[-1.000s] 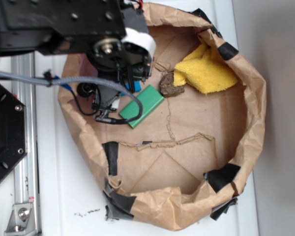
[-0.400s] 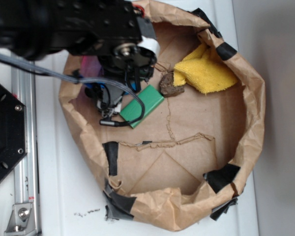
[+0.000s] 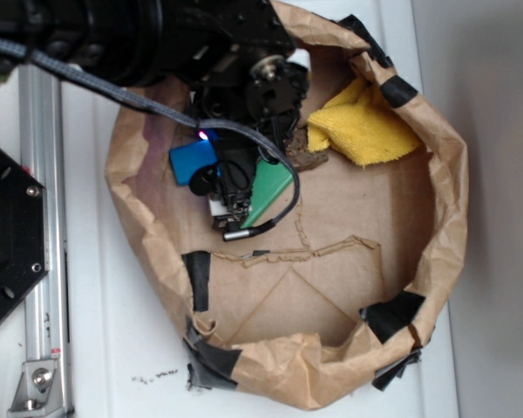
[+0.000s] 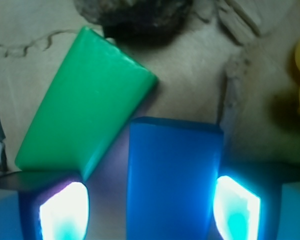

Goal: Grab the blue block.

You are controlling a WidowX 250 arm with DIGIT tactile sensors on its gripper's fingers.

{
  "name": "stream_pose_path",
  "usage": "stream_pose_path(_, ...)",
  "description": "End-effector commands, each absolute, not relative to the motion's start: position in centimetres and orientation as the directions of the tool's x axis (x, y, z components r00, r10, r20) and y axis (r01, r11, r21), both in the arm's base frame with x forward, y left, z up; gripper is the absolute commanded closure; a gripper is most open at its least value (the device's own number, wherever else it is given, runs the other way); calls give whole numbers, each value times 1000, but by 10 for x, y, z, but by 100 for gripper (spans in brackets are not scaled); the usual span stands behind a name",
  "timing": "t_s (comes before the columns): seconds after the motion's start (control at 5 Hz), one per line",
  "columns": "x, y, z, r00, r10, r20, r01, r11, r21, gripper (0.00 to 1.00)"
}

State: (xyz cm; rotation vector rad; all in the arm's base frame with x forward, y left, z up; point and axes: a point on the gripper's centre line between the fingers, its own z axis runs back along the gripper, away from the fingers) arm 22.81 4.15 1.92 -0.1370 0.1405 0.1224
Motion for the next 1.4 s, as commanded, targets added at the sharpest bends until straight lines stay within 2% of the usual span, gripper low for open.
stream_pose_path(0.0,233,31,0,980,71,-184,-77,997,-29,0)
stream_pose_path(0.4,235,31,-2,979,33,-203,-31,999,13,0)
stream_pose_path(0.6,228,31,4,954,-114,-276,153,980,125,0)
stream_pose_path(0.8,218,38,9,937,-170,-305,234,954,186,0)
stream_pose_path(1.0,208,52,9,940,-140,-311,199,966,167,0)
stream_pose_path(1.2,190,63,15,956,-104,-273,135,986,97,0)
